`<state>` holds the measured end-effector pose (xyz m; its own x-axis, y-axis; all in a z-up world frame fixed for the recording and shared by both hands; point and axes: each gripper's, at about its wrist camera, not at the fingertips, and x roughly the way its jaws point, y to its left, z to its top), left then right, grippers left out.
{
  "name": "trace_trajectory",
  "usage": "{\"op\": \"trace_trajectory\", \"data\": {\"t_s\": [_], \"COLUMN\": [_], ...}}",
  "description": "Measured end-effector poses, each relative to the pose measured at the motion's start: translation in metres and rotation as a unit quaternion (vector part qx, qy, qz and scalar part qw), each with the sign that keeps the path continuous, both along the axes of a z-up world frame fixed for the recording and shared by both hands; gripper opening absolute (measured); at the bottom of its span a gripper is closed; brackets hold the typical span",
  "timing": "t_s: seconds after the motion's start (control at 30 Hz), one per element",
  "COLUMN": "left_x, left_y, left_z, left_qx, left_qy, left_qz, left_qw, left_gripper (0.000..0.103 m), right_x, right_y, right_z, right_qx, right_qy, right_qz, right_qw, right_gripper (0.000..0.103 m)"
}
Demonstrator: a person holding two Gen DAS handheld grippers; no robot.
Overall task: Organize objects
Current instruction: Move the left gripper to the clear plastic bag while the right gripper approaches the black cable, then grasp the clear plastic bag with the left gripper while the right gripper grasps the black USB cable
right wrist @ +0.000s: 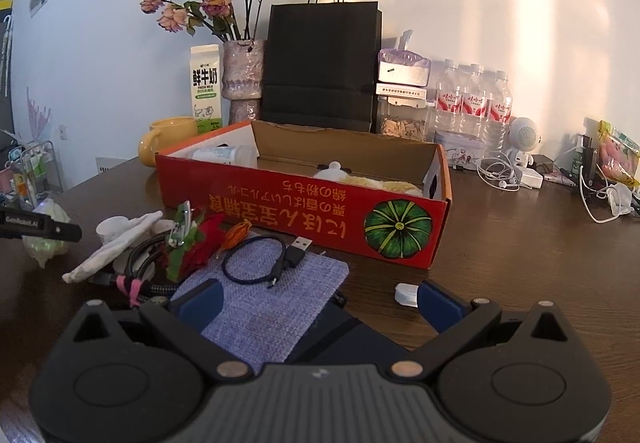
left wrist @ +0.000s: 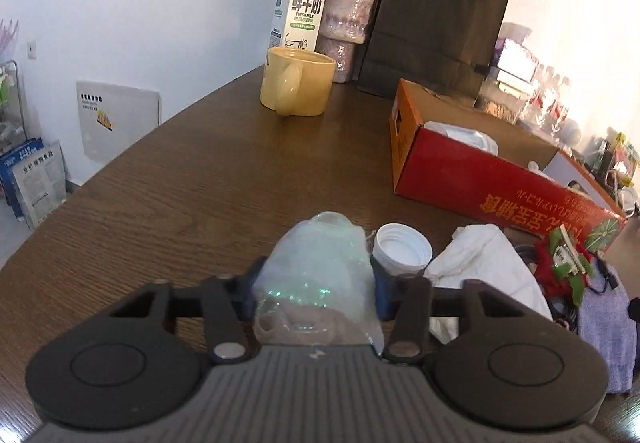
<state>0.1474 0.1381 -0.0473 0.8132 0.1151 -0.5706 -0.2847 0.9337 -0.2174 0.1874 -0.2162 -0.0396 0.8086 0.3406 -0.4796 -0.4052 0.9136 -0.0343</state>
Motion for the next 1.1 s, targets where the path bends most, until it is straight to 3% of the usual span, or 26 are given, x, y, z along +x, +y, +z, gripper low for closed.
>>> {"op": "trace_trajectory", "data": {"t_s": [0.4,0.57,0.63,0.87,0.93,1.1], "left_x": [-0.018,-0.024,-0.026,-0.027,-0.027,-0.029], "left_y": [0.01,0.015,0.016,0.013,0.011,0.008], "left_z": [0.02,0.023,0.024,0.026,0.026,0.028], "left_qx": [-0.007,-0.007,-0.007,-0.008,-0.008,-0.008], "left_qy": [-0.042,-0.046,-0.048,-0.052,-0.053,-0.056], "left_qz": [0.014,0.019,0.02,0.013,0.011,0.008], "left_qw": [0.999,0.9987,0.9986,0.9985,0.9985,0.9984], "left_gripper": [0.051,0.051,0.051,0.051,0.051,0.051], "right_x": [0.03,0.038,0.04,0.039,0.039,0.04], "right_y": [0.021,0.023,0.025,0.038,0.04,0.038], "right_z": [0.002,0.0,0.0,-0.005,-0.006,-0.005], "right_qx": [-0.01,-0.006,-0.008,-0.031,-0.032,-0.026], "right_qy": [-0.008,-0.003,-0.004,-0.008,-0.011,-0.006], "right_qz": [-0.022,-0.022,-0.019,0.021,0.023,0.031], "right_qw": [1.0,1.0,1.0,0.999,0.999,0.999], "right_gripper": [0.099,0.079,0.062,0.038,0.017,0.014]}}
